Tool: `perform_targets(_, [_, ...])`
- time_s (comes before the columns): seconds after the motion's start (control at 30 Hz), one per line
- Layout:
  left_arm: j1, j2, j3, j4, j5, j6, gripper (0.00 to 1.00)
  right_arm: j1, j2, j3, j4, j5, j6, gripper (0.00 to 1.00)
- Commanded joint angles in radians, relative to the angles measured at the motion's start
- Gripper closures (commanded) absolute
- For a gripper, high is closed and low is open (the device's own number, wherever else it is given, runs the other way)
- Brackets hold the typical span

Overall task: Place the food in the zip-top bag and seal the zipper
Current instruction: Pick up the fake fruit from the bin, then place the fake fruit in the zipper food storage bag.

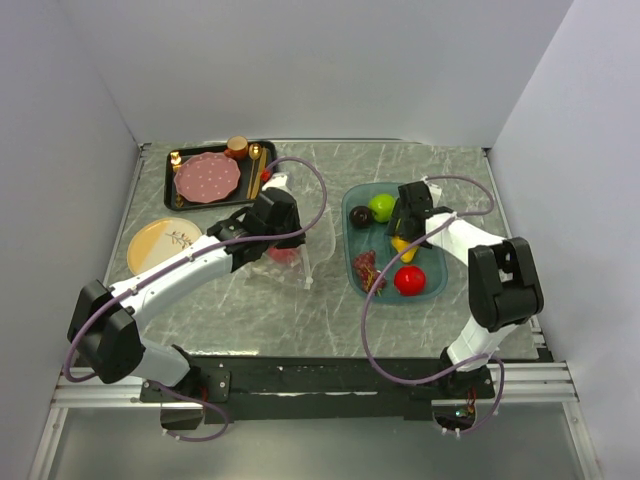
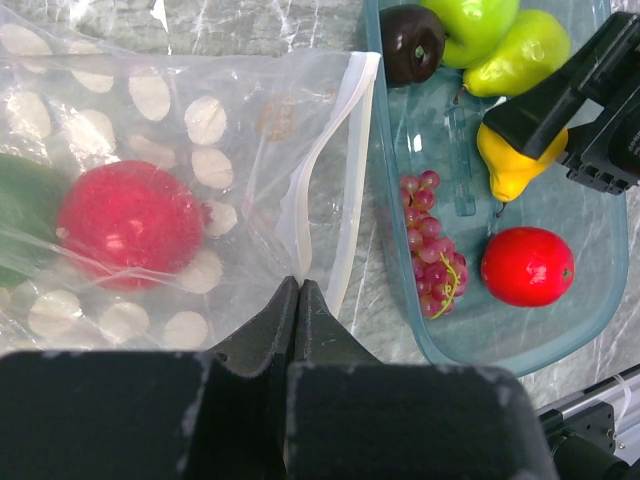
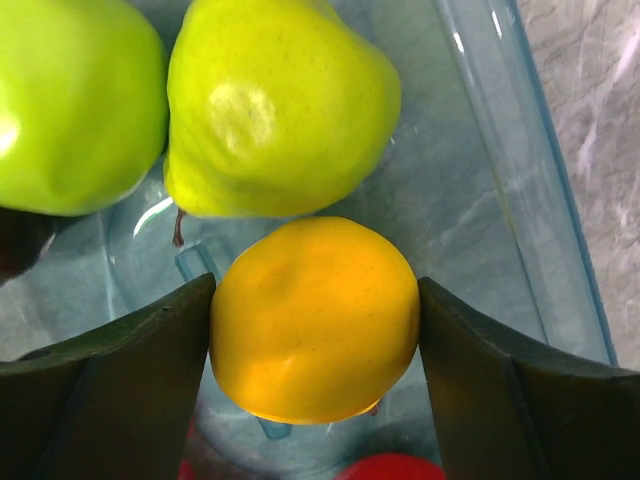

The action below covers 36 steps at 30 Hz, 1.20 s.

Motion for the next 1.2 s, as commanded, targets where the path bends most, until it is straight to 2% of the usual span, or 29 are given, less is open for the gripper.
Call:
perform_targets(0.0, [0.001, -0.008, -0.003, 0.034, 0.004, 0.008, 0.99, -0.003, -0.055, -0.007, -0.005, -0.016, -0.01, 0.3])
perform_targets(0.03, [0.001, -0.008, -0.003, 0.036, 0.005, 0.008, 0.99, -0.005, -0.055, -0.006, -0.008, -0.019, -0.01, 0.34])
perform_targets(0.07, [-0.001, -0.009, -0.003, 0.034, 0.005, 0.01, 0.99, -0.005, -0.056, -0.009, -0.008, -0.027, -0.008, 0.44])
perform_targets(0.13, [0.001, -0.014, -0.005, 0.034, 0.005, 0.01, 0.99, -0.003, -0.068, -0.02, 0.002, -0.028, -0.001, 0.5])
perform_targets(0.17, [0.001, -0.017, -0.005, 0.033, 0.005, 0.01, 0.99, -0.005, -0.071, -0.021, 0.0, -0.033, -0.002, 0.57])
perform_targets(0.3, [-0.001, -0.023, -0.011, 0.031, -0.001, 0.011, 0.99, -0.005, -0.148, -0.032, -0.011, -0.068, 0.001, 0.62])
perform_targets(0.5, [-0.001, -0.015, -0.003, 0.034, 0.002, 0.011, 0.99, -0.005, -0.312, -0.021, -0.06, -0.085, 0.008, 0.62])
perform_targets(0.67, [-0.001, -0.005, 0.004, 0.033, 0.01, 0.013, 0.99, 0.027, -0.424, -0.07, 0.012, -0.277, 0.115, 0.6])
perform_targets(0.73, [-0.001, 0.006, 0.012, 0.036, 0.016, 0.008, 0.99, 0.069, -0.449, -0.116, 0.113, -0.358, 0.169, 0.6])
perform_targets(0.8, [-0.001, 0.009, 0.013, 0.043, 0.031, 0.005, 0.99, 0.122, -0.44, -0.138, 0.207, -0.405, 0.248, 0.59])
perform_targets(0.97, [-0.001, 0.012, 0.026, 0.045, 0.033, 0.002, 0.99, 0.28, -0.319, -0.093, 0.31, -0.412, 0.352, 0.59])
perform_targets(1.07, [-0.001, 0.009, 0.032, 0.036, 0.022, 0.004, 0.99, 0.301, -0.247, -0.099, 0.426, -0.448, 0.416, 0.59])
perform_targets(1.17, [-0.001, -0.006, 0.021, 0.04, 0.022, 0.001, 0.99, 0.327, -0.178, -0.054, 0.439, -0.445, 0.436, 0.58])
